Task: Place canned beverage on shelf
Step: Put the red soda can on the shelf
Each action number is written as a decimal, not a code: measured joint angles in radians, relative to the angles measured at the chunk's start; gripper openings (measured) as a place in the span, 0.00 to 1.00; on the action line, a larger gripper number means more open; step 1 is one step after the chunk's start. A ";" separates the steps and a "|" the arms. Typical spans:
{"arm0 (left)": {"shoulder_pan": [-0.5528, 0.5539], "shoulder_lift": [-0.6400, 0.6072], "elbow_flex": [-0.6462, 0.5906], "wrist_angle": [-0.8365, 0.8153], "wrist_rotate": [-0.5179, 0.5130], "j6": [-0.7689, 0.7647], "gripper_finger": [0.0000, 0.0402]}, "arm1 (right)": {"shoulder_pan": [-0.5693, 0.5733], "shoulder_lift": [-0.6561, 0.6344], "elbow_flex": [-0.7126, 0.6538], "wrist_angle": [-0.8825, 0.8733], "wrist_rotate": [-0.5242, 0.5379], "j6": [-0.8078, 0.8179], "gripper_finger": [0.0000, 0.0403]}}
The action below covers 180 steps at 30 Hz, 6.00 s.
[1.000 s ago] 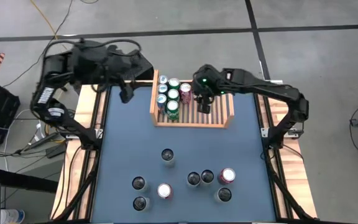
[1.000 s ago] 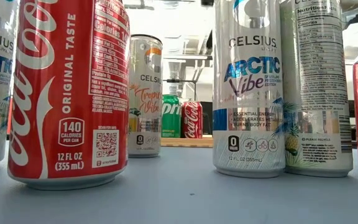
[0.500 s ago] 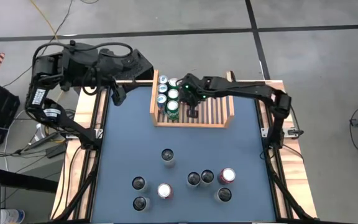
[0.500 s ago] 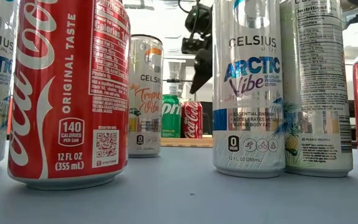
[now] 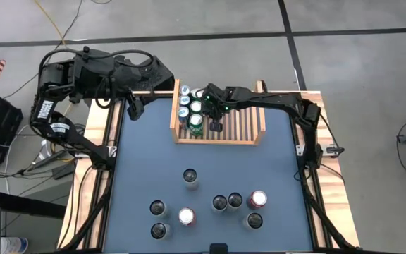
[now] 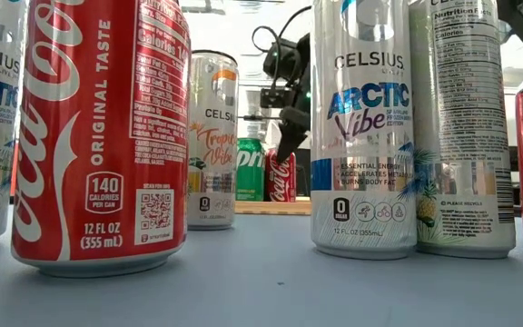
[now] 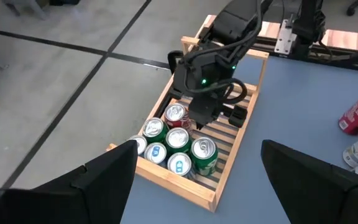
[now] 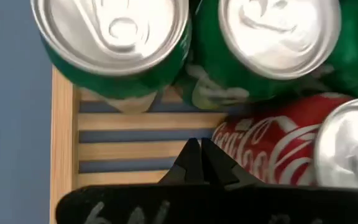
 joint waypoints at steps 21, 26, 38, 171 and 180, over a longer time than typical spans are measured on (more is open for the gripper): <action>0.000 0.000 0.000 0.000 -0.004 0.019 0.82 | -0.098 -0.003 0.000 0.093 0.000 0.025 0.00; 0.000 0.000 0.000 0.000 -0.004 0.019 0.82 | -0.105 -0.003 -0.001 0.112 0.000 0.025 0.00; 0.000 0.000 0.000 0.000 -0.006 0.020 0.82 | -0.111 0.076 -0.002 0.112 -0.013 0.028 0.00; -0.699 0.734 -0.122 0.072 0.320 -0.090 0.89 | 0.655 -0.804 -0.020 -0.715 0.236 0.691 0.00; -0.695 0.553 -0.445 0.334 0.338 -0.111 0.89 | 0.655 -0.804 -0.020 -0.714 0.236 0.690 0.00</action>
